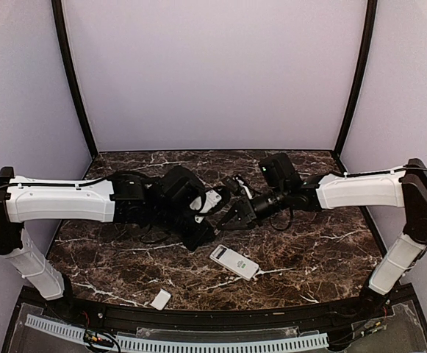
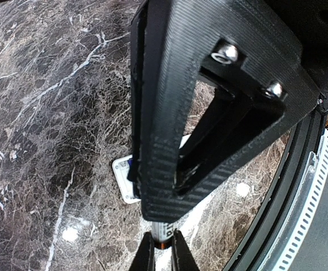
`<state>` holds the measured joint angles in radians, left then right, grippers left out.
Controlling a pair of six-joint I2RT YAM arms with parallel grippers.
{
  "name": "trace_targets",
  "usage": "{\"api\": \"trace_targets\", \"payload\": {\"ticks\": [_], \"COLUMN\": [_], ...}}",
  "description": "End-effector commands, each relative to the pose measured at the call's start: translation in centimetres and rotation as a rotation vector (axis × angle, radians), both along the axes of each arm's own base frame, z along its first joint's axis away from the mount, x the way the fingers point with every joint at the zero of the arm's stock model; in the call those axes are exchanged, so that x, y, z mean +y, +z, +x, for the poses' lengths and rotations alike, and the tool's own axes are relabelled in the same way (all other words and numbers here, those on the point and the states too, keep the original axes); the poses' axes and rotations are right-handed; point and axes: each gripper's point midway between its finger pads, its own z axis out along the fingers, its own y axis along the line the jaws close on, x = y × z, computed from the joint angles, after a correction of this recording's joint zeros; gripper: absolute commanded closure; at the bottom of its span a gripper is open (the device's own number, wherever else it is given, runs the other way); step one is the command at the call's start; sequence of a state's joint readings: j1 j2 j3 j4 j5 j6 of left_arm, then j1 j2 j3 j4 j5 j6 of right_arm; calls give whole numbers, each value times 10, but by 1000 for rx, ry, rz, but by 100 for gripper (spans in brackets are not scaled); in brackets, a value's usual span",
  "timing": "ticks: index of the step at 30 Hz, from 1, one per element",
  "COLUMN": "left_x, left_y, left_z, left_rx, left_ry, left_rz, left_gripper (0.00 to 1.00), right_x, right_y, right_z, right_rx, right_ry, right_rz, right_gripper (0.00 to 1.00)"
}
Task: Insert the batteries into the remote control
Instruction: Pass from the left arm to the right, then pass from the right arm to the left
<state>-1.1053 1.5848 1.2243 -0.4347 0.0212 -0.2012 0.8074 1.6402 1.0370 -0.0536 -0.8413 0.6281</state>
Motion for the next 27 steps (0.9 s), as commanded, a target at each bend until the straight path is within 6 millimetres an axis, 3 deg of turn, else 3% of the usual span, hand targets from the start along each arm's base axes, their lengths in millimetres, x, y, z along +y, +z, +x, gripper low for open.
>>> {"api": "trace_targets", "payload": {"ticks": [1,2,4,5,7,10,11,15,18,23,27], "left_x": [-1,0,6,6,12,29,27,39,44,27,18], "left_y": [14,15,18,22,32,45,70,95,96,84,84], "left_z": [0,0,3,5,7,1,1,-15,-18,-14,-9], "left_rx": [-36,-41,-71,-88,-144,-287,-363,-614,-738,-856,-890], "left_ry": [-12,-13,3,9,16,-9,-14,-92,-128,-164,-138], "left_rz": [-35,-36,-35,-47,-85,-152,-250,-409,-423,-333,-357], "left_gripper": [100,98,76,57,45,41,41,40,41,42,44], "right_x": [7,7,6,5,3,3,3,6,7,10,8], "right_y": [7,7,8,10,16,29,33,45,52,64,68], "right_z": [-4,-4,-4,-4,-3,-3,-3,-4,-4,-3,-3], "right_rx": [-6,0,24,37,58,72,75,100,114,132,125], "right_ry": [37,38,38,39,37,45,48,59,56,53,39], "right_rz": [33,32,36,43,60,88,95,123,139,169,170], "right_gripper": [100,100,100,100,100,100,100,100,100,100,100]}}
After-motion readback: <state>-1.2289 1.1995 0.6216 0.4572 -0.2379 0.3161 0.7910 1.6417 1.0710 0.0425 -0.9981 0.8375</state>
